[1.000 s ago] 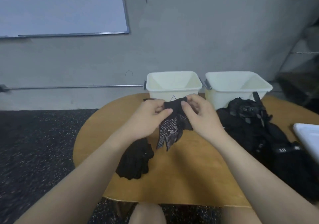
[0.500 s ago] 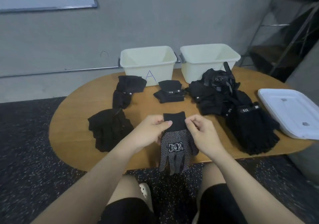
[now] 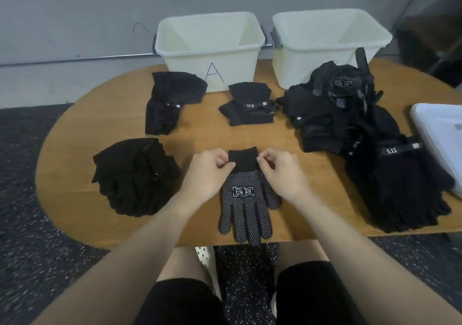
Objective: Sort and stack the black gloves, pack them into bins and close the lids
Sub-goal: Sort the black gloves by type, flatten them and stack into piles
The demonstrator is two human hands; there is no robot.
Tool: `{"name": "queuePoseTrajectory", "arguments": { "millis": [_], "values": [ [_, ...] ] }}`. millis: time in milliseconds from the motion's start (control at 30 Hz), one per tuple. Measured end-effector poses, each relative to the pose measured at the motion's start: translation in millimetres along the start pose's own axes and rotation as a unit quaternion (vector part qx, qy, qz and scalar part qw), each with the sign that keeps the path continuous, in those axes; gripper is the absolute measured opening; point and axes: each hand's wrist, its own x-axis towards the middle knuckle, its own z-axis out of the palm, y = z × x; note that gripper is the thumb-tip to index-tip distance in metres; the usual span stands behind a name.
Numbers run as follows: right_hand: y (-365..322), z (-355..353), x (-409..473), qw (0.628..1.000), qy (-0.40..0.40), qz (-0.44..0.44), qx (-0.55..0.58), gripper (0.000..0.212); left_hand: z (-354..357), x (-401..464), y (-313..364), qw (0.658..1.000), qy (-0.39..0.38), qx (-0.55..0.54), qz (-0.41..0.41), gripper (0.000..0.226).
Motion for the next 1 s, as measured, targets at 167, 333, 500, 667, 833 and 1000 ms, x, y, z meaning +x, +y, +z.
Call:
{"name": "queuePoseTrajectory", "arguments": {
  "millis": [167,333,500,667,833,1000],
  "values": [
    [8.6,-6.4,-2.8,0.997,0.046,-0.040,-0.039,0.011,9.3,-13.2,-5.4,0.983,0.093,0.137,0.074,0.028],
    [10.7,-9.0,-36.4,0.984,0.012,-0.158,-0.080,0.031,18.7,-38.4,-16.5,0.941,-0.010,0.249,0.231,0.055],
    [21.4,3.2,-51.5,0.941,-0.158,-0.186,-0.236,0.059,23.3,-43.0,-36.5,0.914,-0.121,0.316,0.222,0.083],
    [18.3,-0.9,-52.8,0.923,-0.193,-0.170,-0.285,0.067,19.5,-42.2,-41.2,0.906,-0.117,0.345,0.213,0.089],
    [16.5,-2.8,-53.8,0.921,-0.189,-0.160,-0.302,0.066,10.3,-44.4,-46.4,0.913,-0.117,0.337,0.200,0.104],
    [16.7,-5.1,-51.3,0.918,-0.192,-0.166,-0.306,0.068,5.2,-45.0,-55.4,0.932,-0.093,0.275,0.215,0.072]
  ]
}}
